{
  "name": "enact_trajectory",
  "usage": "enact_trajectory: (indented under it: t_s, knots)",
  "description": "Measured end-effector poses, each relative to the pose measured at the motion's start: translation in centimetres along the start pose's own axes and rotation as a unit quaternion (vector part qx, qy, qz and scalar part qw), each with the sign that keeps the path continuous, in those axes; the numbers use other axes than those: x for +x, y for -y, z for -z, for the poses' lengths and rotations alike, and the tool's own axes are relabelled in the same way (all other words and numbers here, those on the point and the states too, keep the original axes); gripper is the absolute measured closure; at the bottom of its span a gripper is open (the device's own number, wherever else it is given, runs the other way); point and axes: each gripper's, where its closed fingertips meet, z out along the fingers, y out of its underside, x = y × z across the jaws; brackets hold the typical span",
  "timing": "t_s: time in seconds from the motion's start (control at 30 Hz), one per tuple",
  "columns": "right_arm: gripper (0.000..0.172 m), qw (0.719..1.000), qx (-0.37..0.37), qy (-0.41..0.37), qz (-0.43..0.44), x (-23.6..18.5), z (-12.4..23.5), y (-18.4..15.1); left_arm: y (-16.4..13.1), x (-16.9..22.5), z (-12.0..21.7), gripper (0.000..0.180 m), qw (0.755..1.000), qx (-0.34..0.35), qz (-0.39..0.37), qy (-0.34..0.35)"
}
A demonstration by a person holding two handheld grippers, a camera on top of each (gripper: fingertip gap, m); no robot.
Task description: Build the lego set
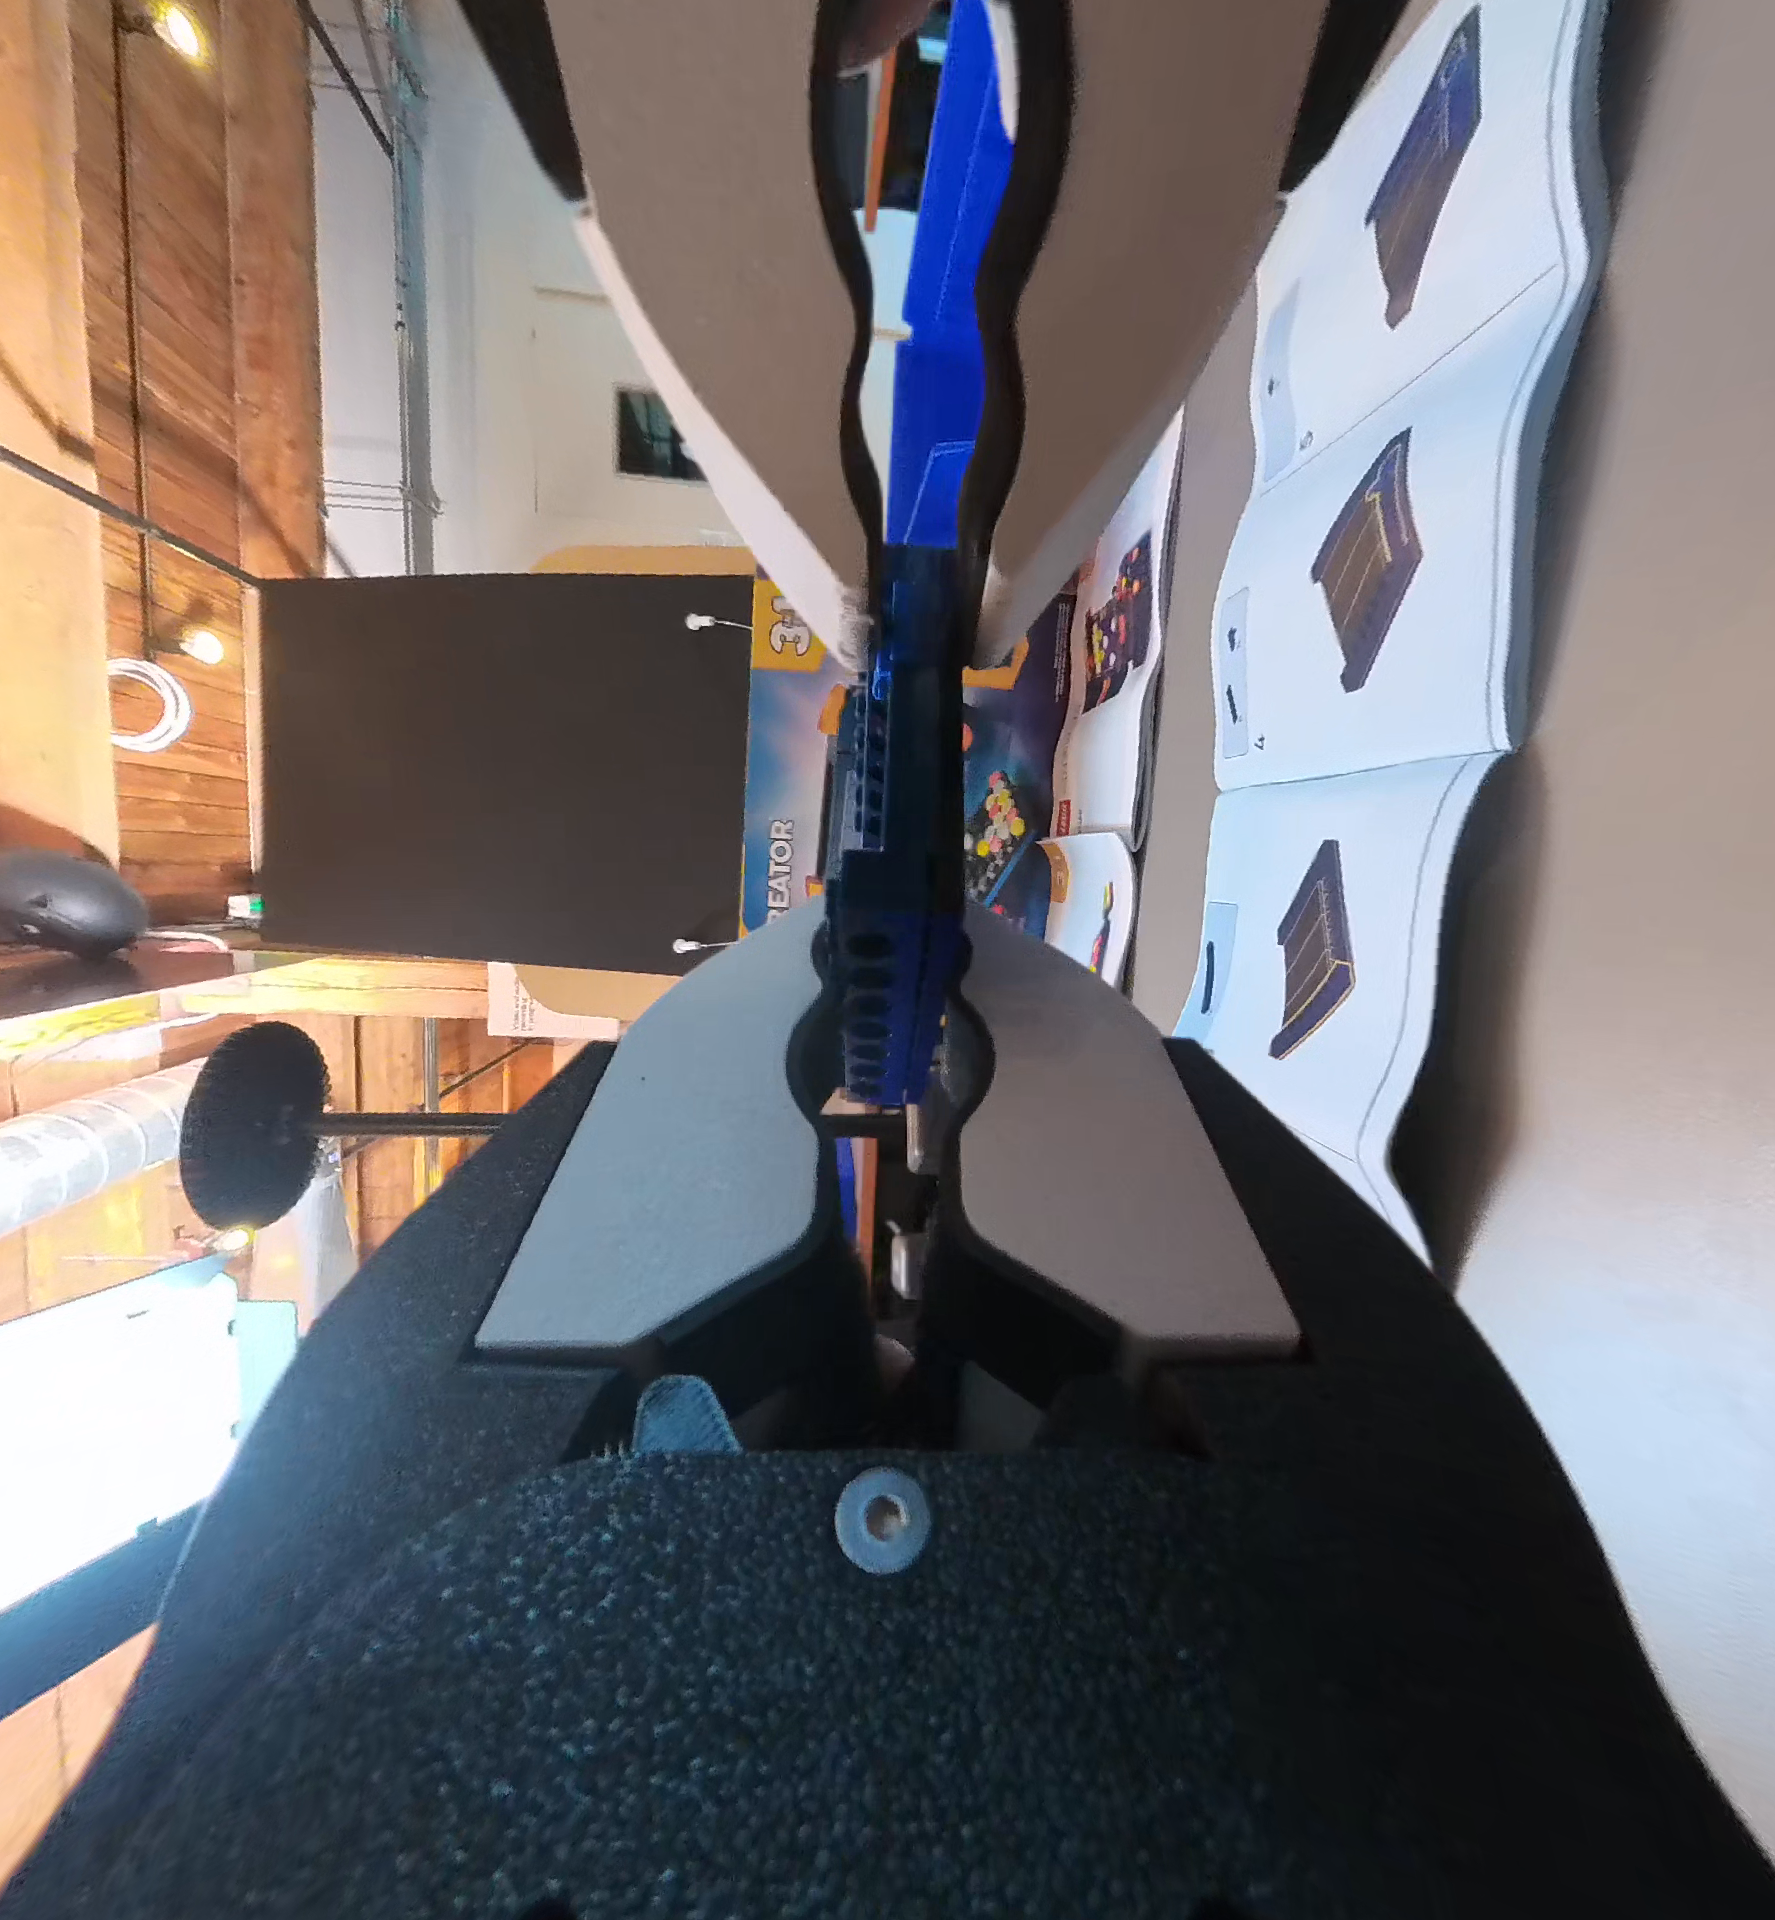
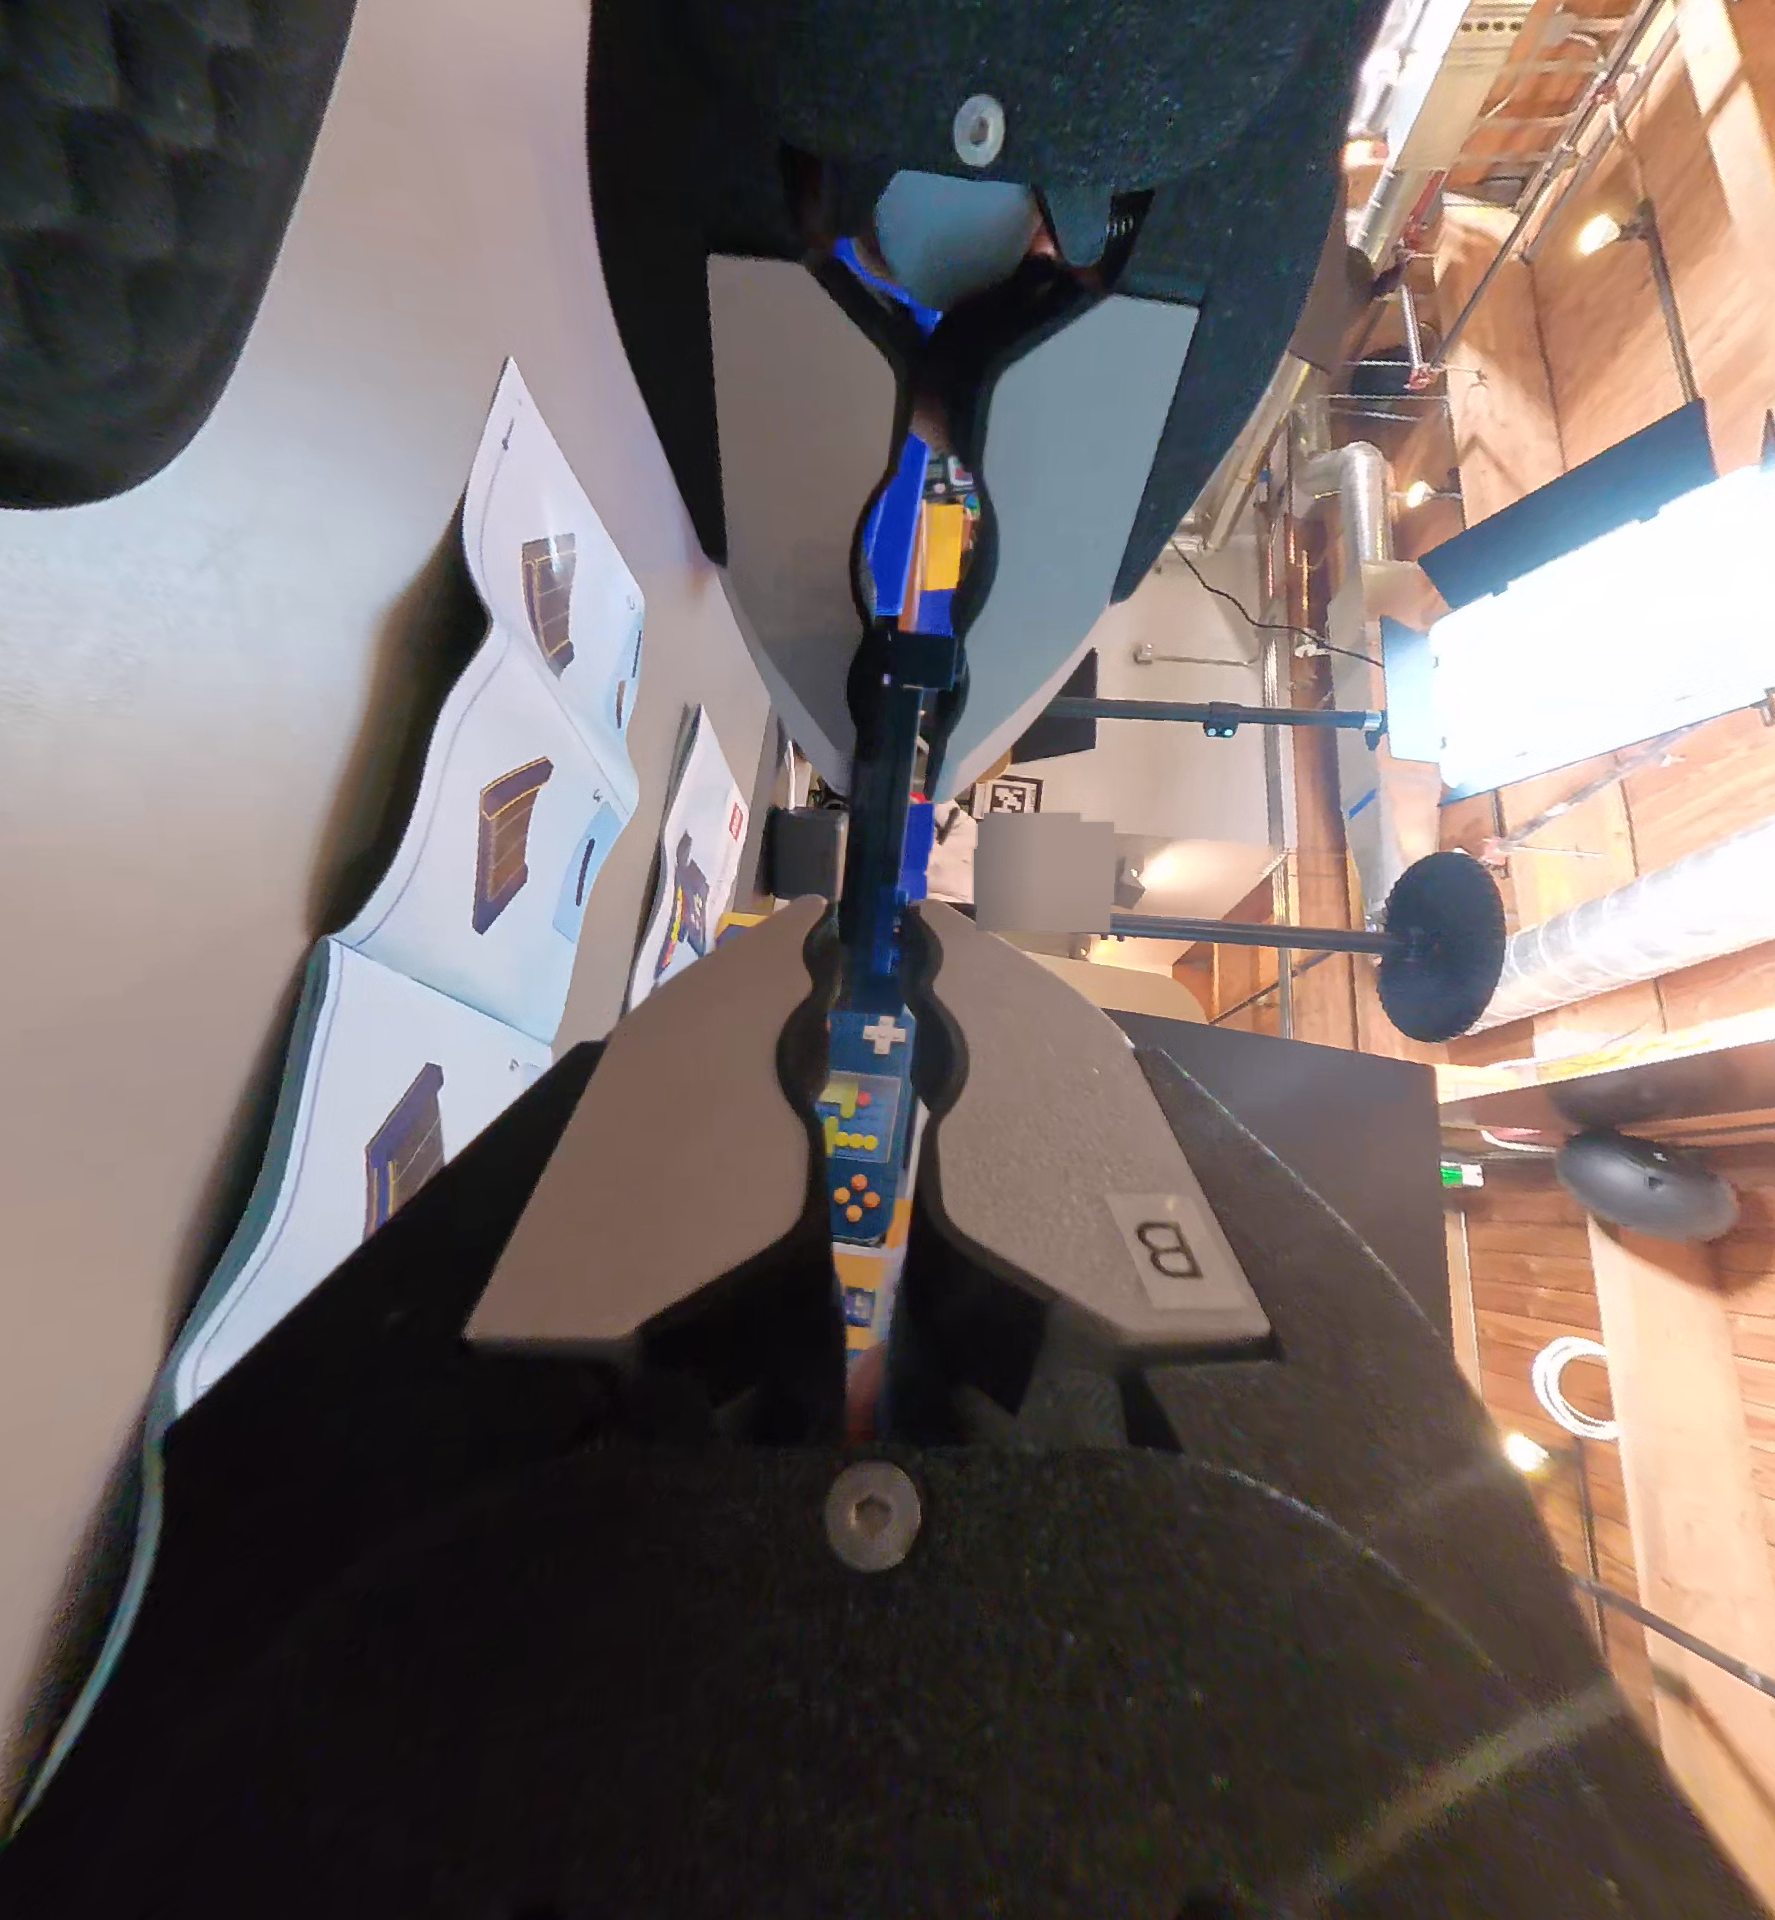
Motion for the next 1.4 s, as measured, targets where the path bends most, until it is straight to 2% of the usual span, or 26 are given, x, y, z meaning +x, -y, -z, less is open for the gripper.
enact_trajectory:
  t_s: [0.23,0.3,0.37,0.4,0.6,0.67,0.93,0.97,1.07,1.13,1.2,1.23,1.33,1.37,1.4]
  knots:
    - [0.161,0.999,0.012,-0.03,0.004,0.6,0.4,0.5,0.2,-0.7,0.5,0.167,1.0,0.01,0.004,0.027]
    - [0.16,0.998,0.028,-0.051,-0.029,1.2,0.7,0.7,0.4,-0.9,0.7,0.167,0.999,0.013,0.009,0.038]
    - [0.137,0.995,0.026,-0.068,-0.073,1.7,1.0,0.5,0.3,-0.9,0.8,0.167,0.999,0.012,0.021,0.039]
    - [0.134,0.993,0.023,-0.075,-0.085,1.9,1.2,0.4,0.3,-0.9,0.8,0.167,0.999,0.013,0.029,0.037]
    - [0.15,0.998,0.005,-0.068,-0.006,0.8,1.1,0.8,0.7,-0.5,0.9,0.167,0.998,0.019,0.041,0.033]
    - [0.16,0.997,-0.001,-0.071,0.005,0.9,1.1,0.9,0.9,-0.5,1.0,0.167,0.999,0.018,0.04,0.032]
    - [0.162,1.0,-0.02,-0.013,-0.02,0.2,1.2,0.6,1.1,0.5,0.6,0.166,0.998,0.024,0.059,0.002]
    - [0.162,0.999,-0.024,-0.015,-0.021,0.1,1.1,0.4,1.0,0.5,0.5,0.165,0.998,0.022,0.066,0.0]
    - [0.161,0.997,-0.062,-0.031,-0.015,0.1,1.1,-0.7,0.6,0.2,0.7,0.133,0.991,0.03,0.127,-0.002]
    - [0.161,0.995,-0.095,-0.036,-0.024,-0.3,1.2,-1.8,0.0,0.6,1.2,0.118,0.975,0.041,0.216,-0.027]
    - [0.161,0.992,-0.119,-0.028,-0.036,-1.5,1.3,-2.4,-1.1,1.6,1.9,0.103,0.943,0.047,0.323,-0.069]
    - [0.161,0.99,-0.129,-0.023,-0.043,-2.1,1.3,-2.5,-1.5,2.2,2.2,0.095,0.915,0.051,0.388,-0.097]
    - [0.162,0.985,-0.154,0.009,-0.079,-3.9,0.9,-1.9,-2.0,4.1,3.4,0.08,0.794,0.075,0.573,-0.189]
    - [0.161,0.983,-0.162,0.022,-0.086,-4.6,0.8,-1.6,-2.4,4.5,3.7,0.081,0.765,0.075,0.607,-0.202]
    - [0.161,0.98,-0.174,0.037,-0.093,-5.4,0.6,-1.4,-3.2,4.7,4.0,0.082,0.752,0.07,0.623,-0.203]
